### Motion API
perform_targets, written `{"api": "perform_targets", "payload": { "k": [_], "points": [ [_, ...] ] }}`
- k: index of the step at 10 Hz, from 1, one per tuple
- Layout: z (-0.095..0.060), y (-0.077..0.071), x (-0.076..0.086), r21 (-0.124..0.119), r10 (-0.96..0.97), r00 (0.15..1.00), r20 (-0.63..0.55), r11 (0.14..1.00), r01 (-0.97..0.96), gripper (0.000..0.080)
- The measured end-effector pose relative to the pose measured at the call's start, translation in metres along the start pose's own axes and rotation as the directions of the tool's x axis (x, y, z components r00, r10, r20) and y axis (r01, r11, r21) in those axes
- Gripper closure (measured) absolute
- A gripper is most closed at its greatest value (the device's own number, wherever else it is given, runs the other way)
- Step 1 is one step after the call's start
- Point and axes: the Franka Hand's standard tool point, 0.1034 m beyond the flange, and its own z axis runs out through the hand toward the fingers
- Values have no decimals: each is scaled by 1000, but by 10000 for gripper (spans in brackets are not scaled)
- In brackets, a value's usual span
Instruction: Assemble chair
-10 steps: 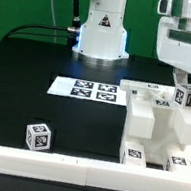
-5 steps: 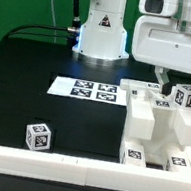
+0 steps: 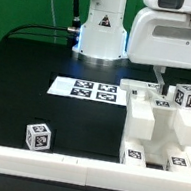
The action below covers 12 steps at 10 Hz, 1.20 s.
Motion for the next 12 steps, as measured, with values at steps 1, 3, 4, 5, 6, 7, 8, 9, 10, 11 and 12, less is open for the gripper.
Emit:
{"api": "perform_targets", "payload": {
  "k": [1, 3, 4, 5, 6, 7, 8, 9, 10, 11, 12],
  "points": [
    [0, 0, 0, 0, 0, 1000, 0, 1000, 0, 344],
    [1, 0, 0, 3, 153, 988, 1, 988, -153, 518],
    [1, 0, 0, 3, 210, 978, 2, 978, -210, 518],
    [1, 0, 0, 3, 306, 952, 2, 952, -306, 518],
    [0, 0, 0, 2, 418, 909, 2, 909, -418, 518],
    [0, -1, 0, 1, 540, 842, 1, 842, -540, 518],
    [1, -2, -1, 2, 691, 723, 1, 723, -691, 518],
    [1, -2, 1, 13, 829, 559, -5, 559, -829, 518],
    [1, -2, 2, 31, 915, 403, -6, 403, -915, 518],
    [1, -2, 2, 33, 949, 314, 6, 314, -949, 518],
    [1, -2, 2, 34, 968, 251, 14, 250, -968, 518]
  ]
}}
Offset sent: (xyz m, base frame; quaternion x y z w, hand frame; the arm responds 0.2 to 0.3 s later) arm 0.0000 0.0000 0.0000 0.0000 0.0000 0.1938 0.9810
